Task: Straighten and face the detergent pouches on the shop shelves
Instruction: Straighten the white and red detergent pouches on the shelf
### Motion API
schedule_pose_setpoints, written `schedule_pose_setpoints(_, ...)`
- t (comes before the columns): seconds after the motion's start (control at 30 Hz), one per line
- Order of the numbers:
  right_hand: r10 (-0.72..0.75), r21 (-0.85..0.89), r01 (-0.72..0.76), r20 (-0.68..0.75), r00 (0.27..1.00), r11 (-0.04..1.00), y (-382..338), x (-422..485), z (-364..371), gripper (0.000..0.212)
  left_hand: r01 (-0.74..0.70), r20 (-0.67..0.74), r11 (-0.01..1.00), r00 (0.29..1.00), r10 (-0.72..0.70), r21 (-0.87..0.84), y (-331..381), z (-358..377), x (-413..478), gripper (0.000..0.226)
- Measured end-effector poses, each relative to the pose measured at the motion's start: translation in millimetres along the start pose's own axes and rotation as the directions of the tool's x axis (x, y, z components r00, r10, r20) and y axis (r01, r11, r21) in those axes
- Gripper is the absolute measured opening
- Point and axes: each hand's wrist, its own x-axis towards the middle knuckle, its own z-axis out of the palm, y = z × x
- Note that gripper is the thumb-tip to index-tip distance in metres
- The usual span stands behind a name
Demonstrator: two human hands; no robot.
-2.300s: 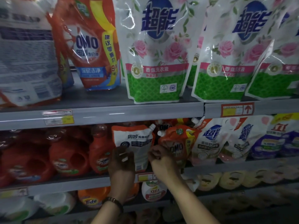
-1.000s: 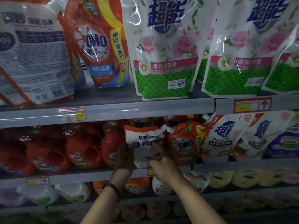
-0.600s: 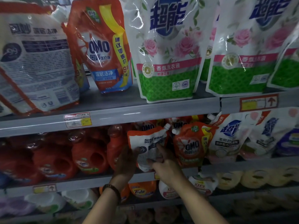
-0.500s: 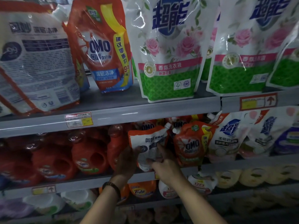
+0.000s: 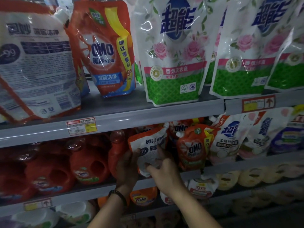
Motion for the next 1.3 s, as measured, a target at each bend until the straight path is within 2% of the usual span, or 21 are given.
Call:
schedule_pose_setpoints(0.07,-0.014,0.011,0.014,-0.008,1.000,1.000,-1.9,0.3,2.6,0.049,-0.037,-0.050,0.998,0.998,0.039,0.048,0.3,2.2,3.2,0.021)
schedule_pose_setpoints(0.13,-0.020,0.018,0.021,-0.050,0.999,1.000,-7.0,-0.8,7.7,0.044,-0.017,-0.025,0.994,0.999,0.020,0.112,0.4,-0.9,6.3,0.014)
schedule_pose_setpoints(0.17,-0.010,0.018,0.011,-0.051,0.999,1.000,-7.0,-0.5,10.7,0.048,0.014,-0.019,0.991,1.000,-0.012,0.130,1.3,-1.8,5.9,0.018)
schedule_pose_setpoints(0.2,-0.005,0.008,0.005,-0.056,0.998,1.000,-8.6,-0.9,12.8,0.062,0.027,-0.014,0.996,1.000,-0.026,0.088,-0.5,-4.2,5.4,0.028)
schedule_pose_setpoints(0.23,0.008,0.005,-0.008,-0.060,0.998,1.000,-11.4,-2.2,14.2,0.079,0.032,-0.016,0.999,0.999,-0.031,0.012,-0.7,-3.9,2.2,0.040)
schedule_pose_setpoints(0.27,0.016,0.012,-0.016,-0.066,0.998,1.000,-13.7,-2.9,13.8,0.083,0.064,-0.019,0.996,0.998,-0.065,-0.067,1.5,0.4,-4.3,0.047)
schedule_pose_setpoints(0.3,0.012,0.035,-0.009,-0.077,0.997,0.999,-16.3,-3.6,11.8,0.069,0.072,-0.051,0.995,0.996,-0.075,-0.066,0.7,3.8,-10.3,0.047)
schedule_pose_setpoints(0.37,-0.002,0.051,0.006,-0.083,0.997,0.999,-22.5,-6.5,8.4,0.038,0.078,-0.027,0.989,0.997,-0.075,0.129,-1.0,6.4,-24.3,0.028)
schedule_pose_setpoints(0.43,-0.041,0.029,0.046,-0.139,0.989,0.999,-23.6,-7.6,8.0,0.034,0.082,-0.041,0.930,0.997,-0.072,0.360,-7.2,5.5,-28.5,0.015)
schedule_pose_setpoints(0.47,-0.054,0.026,0.059,-0.159,0.986,0.998,-25.8,-8.2,9.0,0.035,0.050,-0.042,0.918,0.998,-0.037,0.393,-7.1,7.0,-30.8,0.016)
schedule_pose_setpoints(0.57,-0.069,-0.035,0.062,-0.252,0.965,0.997,-29.1,-9.9,13.5,0.030,-0.060,-0.024,0.930,0.997,0.074,0.363,8.0,18.8,-44.5,0.039)
schedule_pose_setpoints(0.63,-0.092,-0.071,0.073,-0.316,0.944,0.995,-28.8,-11.2,13.7,0.024,-0.075,-0.002,0.932,0.997,0.081,0.355,12.3,24.1,-52.2,0.053)
schedule_pose_setpoints(0.7,-0.112,-0.089,0.085,-0.362,0.925,0.992,-26.0,-11.4,11.0,0.014,-0.087,0.041,0.929,0.996,0.078,0.359,15.2,25.3,-59.3,0.049)
schedule_pose_setpoints(0.8,-0.099,-0.108,0.058,-0.425,0.900,0.992,-18.5,-9.6,4.4,0.036,-0.180,0.172,0.913,0.977,0.124,0.366,29.0,29.2,-68.9,0.025)
schedule_pose_setpoints(0.87,-0.083,-0.111,0.037,-0.441,0.894,0.993,-15.2,-6.9,-2.2,0.041,-0.223,0.240,0.908,0.960,0.142,0.355,38.1,30.1,-74.5,0.028)
schedule_pose_setpoints(0.93,-0.078,-0.123,0.025,-0.446,0.892,0.992,-11.8,-2.8,-9.7,0.035,-0.237,0.293,0.900,0.947,0.130,0.365,40.4,26.7,-74.2,0.032)
schedule_pose_setpoints(1.0,-0.076,-0.137,0.012,-0.468,0.880,0.991,-7.1,1.5,-16.6,0.035,-0.219,0.306,0.909,0.946,0.109,0.354,39.5,20.7,-68.5,0.038)
schedule_pose_setpoints(1.1,-0.079,-0.155,0.007,-0.467,0.881,0.988,-1.2,4.6,-23.9,0.031,-0.195,0.226,0.885,0.969,0.105,0.424,38.6,10.0,-56.3,0.056)
schedule_pose_setpoints(1.13,-0.078,-0.168,0.000,-0.460,0.884,0.986,0.5,5.6,-26.1,0.030,-0.143,0.201,0.895,0.978,0.062,0.422,37.6,8.1,-51.4,0.054)
schedule_pose_setpoints(1.2,-0.100,-0.207,0.005,-0.449,0.888,0.978,0.1,6.8,-31.4,0.033,0.005,0.159,0.934,0.985,-0.066,0.357,41.4,8.9,-42.6,0.034)
schedule_pose_setpoints(1.3,-0.145,-0.257,0.044,-0.387,0.910,0.965,-4.4,8.5,-41.4,0.043,0.018,0.187,0.953,0.979,-0.077,0.301,38.0,6.9,-21.1,0.049)
